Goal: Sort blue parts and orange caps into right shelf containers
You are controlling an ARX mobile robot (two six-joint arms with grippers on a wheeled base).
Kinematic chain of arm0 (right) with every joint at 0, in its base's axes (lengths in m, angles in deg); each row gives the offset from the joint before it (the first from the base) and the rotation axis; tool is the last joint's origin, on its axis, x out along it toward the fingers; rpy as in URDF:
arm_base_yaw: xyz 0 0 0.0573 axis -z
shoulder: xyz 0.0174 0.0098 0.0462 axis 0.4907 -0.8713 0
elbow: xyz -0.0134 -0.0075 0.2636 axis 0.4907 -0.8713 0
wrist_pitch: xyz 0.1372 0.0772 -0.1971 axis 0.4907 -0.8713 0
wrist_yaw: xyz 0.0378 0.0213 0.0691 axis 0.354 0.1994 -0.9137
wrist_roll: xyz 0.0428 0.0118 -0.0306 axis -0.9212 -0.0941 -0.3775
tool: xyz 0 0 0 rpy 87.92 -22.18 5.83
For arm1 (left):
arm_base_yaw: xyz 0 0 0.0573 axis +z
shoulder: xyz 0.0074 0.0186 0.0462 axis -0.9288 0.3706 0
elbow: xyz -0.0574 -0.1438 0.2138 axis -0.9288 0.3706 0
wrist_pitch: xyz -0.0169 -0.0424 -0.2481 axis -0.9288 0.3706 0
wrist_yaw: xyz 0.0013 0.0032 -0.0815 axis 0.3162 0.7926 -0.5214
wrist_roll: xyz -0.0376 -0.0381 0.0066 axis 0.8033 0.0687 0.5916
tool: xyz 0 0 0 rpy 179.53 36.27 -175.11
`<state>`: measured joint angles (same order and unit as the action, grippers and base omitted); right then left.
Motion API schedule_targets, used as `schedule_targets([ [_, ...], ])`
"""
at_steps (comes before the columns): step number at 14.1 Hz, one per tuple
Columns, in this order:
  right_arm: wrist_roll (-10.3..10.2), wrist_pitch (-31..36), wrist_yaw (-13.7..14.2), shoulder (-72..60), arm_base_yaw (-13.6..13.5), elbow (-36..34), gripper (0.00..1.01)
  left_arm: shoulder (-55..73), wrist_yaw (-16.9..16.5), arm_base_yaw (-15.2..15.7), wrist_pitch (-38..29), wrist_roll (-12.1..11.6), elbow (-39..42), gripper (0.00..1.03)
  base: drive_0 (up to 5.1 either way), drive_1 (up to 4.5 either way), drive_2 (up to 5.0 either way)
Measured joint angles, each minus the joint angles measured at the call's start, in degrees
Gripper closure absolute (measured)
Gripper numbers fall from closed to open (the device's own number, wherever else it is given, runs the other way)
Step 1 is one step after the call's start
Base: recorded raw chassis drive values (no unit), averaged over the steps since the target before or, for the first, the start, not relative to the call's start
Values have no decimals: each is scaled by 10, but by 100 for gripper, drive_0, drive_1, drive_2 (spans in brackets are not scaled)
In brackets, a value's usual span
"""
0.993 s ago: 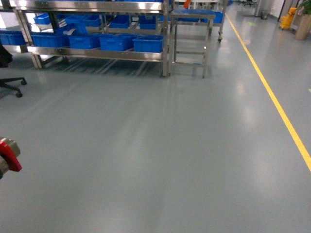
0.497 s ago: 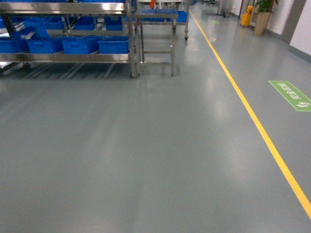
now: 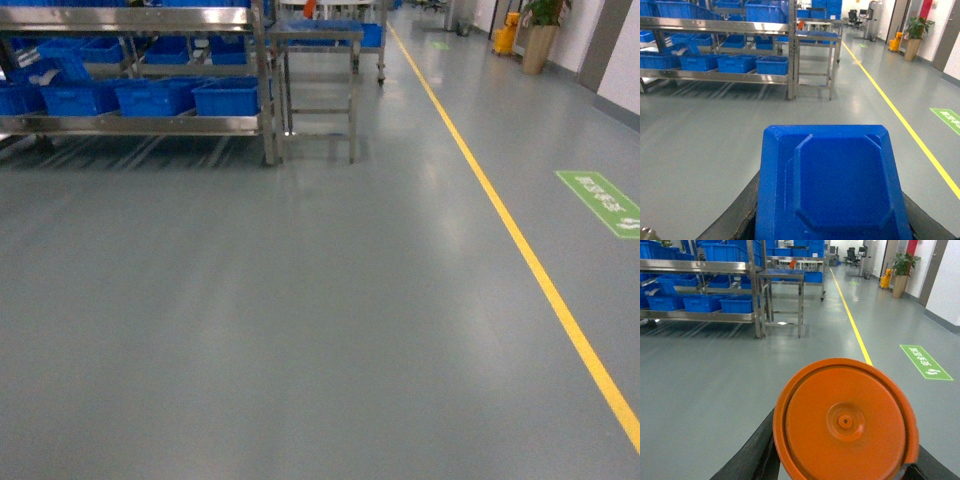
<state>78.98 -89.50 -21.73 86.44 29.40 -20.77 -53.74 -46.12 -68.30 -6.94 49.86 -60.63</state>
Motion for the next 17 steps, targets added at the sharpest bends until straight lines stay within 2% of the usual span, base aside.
schedule_targets([
  [17,0,0,0,0,0,0,57,0,0,0,0,0,0,59,4,435,-427],
])
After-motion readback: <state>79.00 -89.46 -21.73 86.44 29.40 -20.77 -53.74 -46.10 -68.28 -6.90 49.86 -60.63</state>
